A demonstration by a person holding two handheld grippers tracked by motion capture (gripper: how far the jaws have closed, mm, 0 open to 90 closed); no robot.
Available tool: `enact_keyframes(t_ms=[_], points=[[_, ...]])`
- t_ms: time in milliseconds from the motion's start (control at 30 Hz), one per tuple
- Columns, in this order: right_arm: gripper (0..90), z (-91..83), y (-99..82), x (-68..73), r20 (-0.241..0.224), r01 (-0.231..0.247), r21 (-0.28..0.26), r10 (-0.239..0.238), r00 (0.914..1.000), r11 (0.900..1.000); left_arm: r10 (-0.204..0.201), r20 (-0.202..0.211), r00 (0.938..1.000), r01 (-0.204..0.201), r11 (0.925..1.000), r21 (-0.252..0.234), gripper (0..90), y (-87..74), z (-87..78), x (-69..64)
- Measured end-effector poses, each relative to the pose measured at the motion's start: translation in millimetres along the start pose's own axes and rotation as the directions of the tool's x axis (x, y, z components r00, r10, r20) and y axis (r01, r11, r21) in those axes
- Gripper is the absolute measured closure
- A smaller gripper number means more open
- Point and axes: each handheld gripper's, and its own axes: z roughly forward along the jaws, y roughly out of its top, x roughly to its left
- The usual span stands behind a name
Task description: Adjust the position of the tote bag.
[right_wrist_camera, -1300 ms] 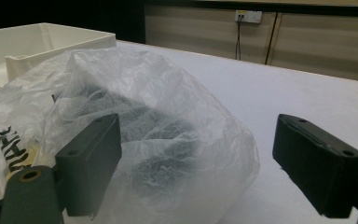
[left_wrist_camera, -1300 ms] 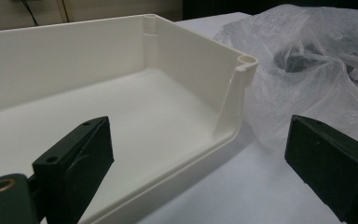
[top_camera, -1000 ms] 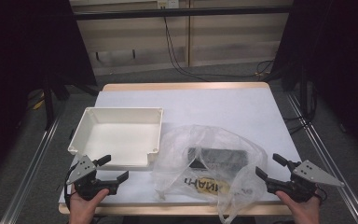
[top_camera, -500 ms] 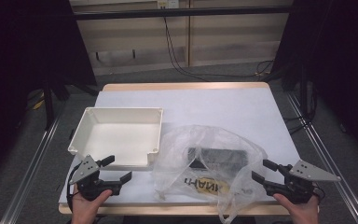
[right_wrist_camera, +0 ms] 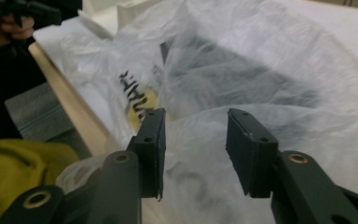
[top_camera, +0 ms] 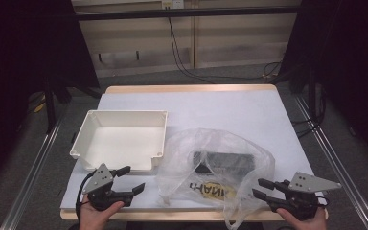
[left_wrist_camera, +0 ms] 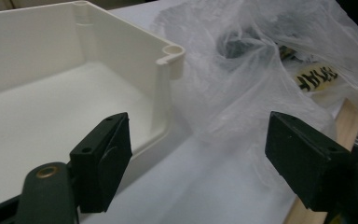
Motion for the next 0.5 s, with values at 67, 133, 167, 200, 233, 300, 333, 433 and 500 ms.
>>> enact_keyframes(t_ms=[67,133,167,200,233,300,333,433,500], points=[[62.2,2.6,-1.2,5.2,-0.025,0.012,0.029,-0.011,0.9996,0.9995,0.014,0.041,0.9991,-0.015,0.9998,0.015,26.4,0.9,3.1,-7.6],[65.0,6.6,-2.1,11.2,-0.056,0.027,0.052,-0.024,0.9982,0.9983,0.030,0.058,0.9979,-0.032,0.9990,0.033,28.5,1.5,5.6,-12.7],[65.4,9.0,-2.7,14.5,-0.069,0.032,0.064,-0.028,0.9972,0.9975,0.030,0.058,0.9979,-0.032,0.9990,0.033,29.0,1.5,5.6,-12.7],[65.4,9.0,-2.7,14.5,-0.069,0.032,0.064,-0.028,0.9972,0.9975,0.035,0.065,0.9973,-0.037,0.9985,0.041,29.0,2.0,6.5,-14.4],[65.9,11.8,-3.3,17.6,-0.085,0.037,0.073,-0.031,0.9959,0.9966,0.025,0.070,0.9973,-0.028,0.9987,0.043,29.1,2.2,7.7,-16.3],[68.2,20.5,-4.1,25.9,-0.123,0.058,0.102,-0.045,0.9914,0.9931,0.009,0.089,0.9960,-0.014,0.9984,0.055,29.3,3.1,9.2,-18.5],[69.0,23.2,-4.2,27.9,-0.140,0.065,0.109,-0.049,0.9889,0.9919,0.005,0.093,0.9957,-0.010,0.9986,0.051,30.2,3.3,8.8,-19.4],[69.7,27.0,-4.2,32.5,-0.163,0.077,0.129,-0.056,0.9851,0.9887,0.005,0.101,0.9949,-0.010,0.9984,0.056,33.4,3.6,7.5,-22.4],[70.9,28.6,-6.1,38.6,-0.188,0.083,0.153,-0.053,0.9807,0.9847,0.013,0.129,0.9916,-0.021,0.9979,0.062,36.0,2.6,8.5,-26.9]])
